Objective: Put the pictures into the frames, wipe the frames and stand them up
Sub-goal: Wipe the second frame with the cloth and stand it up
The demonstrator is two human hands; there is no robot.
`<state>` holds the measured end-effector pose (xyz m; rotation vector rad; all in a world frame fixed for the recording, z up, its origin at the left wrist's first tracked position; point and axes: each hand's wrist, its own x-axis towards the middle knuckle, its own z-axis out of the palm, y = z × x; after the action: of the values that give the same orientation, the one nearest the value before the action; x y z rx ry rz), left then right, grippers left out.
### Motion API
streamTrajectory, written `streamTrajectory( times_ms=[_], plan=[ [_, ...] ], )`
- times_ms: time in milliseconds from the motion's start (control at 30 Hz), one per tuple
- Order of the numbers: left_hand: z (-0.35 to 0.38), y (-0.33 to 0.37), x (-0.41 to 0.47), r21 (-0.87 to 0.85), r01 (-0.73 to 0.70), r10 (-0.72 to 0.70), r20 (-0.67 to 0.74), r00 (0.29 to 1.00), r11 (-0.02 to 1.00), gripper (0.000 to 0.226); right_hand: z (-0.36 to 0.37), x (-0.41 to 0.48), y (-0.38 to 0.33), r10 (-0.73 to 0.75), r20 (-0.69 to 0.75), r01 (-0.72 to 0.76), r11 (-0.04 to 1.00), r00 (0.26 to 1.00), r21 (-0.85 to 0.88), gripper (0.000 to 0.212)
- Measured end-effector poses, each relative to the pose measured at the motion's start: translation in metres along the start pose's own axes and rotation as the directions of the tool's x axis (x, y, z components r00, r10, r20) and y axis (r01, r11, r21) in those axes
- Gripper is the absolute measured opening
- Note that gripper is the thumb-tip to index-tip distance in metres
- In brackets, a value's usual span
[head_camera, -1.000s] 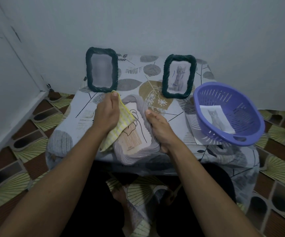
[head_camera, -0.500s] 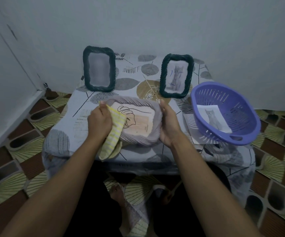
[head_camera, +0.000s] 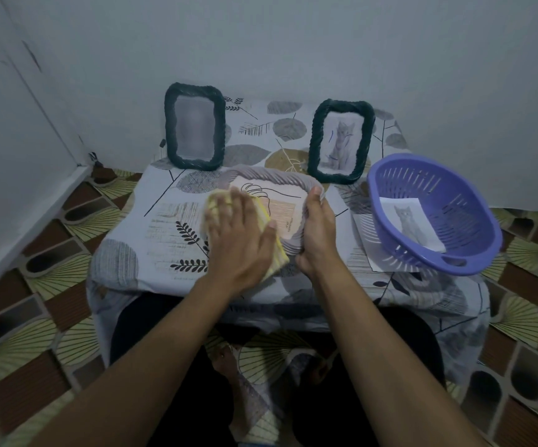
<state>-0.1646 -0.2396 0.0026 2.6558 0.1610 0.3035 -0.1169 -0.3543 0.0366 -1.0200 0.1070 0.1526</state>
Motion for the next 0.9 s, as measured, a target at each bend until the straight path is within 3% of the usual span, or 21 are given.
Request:
streamTrajectory(
  times_ms=[100, 167, 267, 333, 433, 500, 633, 733, 800, 900],
  plan=[
    [0.004, -0.007, -0.006, 0.063, -0.265, 0.26, 0.074, 0.963, 0.962, 0.071, -0.002, 0.0, -0.003, -0.016, 0.002, 0.016, 1.0, 1.0, -0.027, 0.041],
    [0.0, -0.02, 0.001, 0.151, -0.303, 0.299, 0.049, 0.953, 0.941, 0.064, -0.004, -0.002, -0.005, -0.021, 0.017, 0.022, 0.998, 1.0, -0.058, 0.046],
    [-0.011, -0.036, 0.019, 0.118, -0.064, 0.07, -0.044, 0.997, 0.991, 0.058, -0.007, -0.006, -0.008, -0.008, 0.076, 0.017, 0.992, 0.997, -0.128, 0.047],
    [-0.017, -0.043, 0.031, -0.08, 0.105, -0.112, -0.091, 0.99, 0.991, 0.059, -0.006, -0.009, -0.01, -0.007, 0.116, 0.026, 0.987, 0.993, -0.16, 0.046],
    [-0.027, -0.045, 0.045, -0.425, 0.325, -0.39, -0.074, 0.918, 0.845, 0.062, -0.002, -0.014, -0.008, -0.001, 0.141, 0.026, 0.984, 0.99, -0.178, 0.044],
    [-0.027, -0.038, 0.047, -0.405, 0.424, -0.484, -0.054, 0.873, 0.81, 0.062, 0.001, -0.016, -0.005, 0.001, 0.143, 0.023, 0.986, 0.99, -0.165, 0.042],
    [-0.017, -0.024, 0.033, -0.303, 0.323, -0.373, -0.125, 0.919, 0.897, 0.067, 0.002, -0.016, -0.004, -0.003, 0.124, 0.024, 0.986, 0.992, -0.167, 0.044],
    [0.0, -0.023, 0.018, -0.173, 0.193, -0.206, -0.061, 0.977, 0.966, 0.083, 0.002, -0.011, -0.006, -0.024, 0.13, 0.05, 0.978, 0.991, -0.204, 0.037],
    [0.007, -0.026, 0.009, -0.158, 0.097, -0.102, -0.019, 0.995, 0.983, 0.085, 0.001, -0.009, -0.008, -0.038, 0.139, 0.069, 0.972, 0.99, -0.226, 0.031],
    [0.008, -0.041, 0.002, -0.209, -0.025, 0.012, -0.065, 0.998, 0.978, 0.082, -0.001, -0.008, -0.01, -0.042, 0.152, 0.076, 0.971, 0.988, -0.226, 0.03]
  ],
)
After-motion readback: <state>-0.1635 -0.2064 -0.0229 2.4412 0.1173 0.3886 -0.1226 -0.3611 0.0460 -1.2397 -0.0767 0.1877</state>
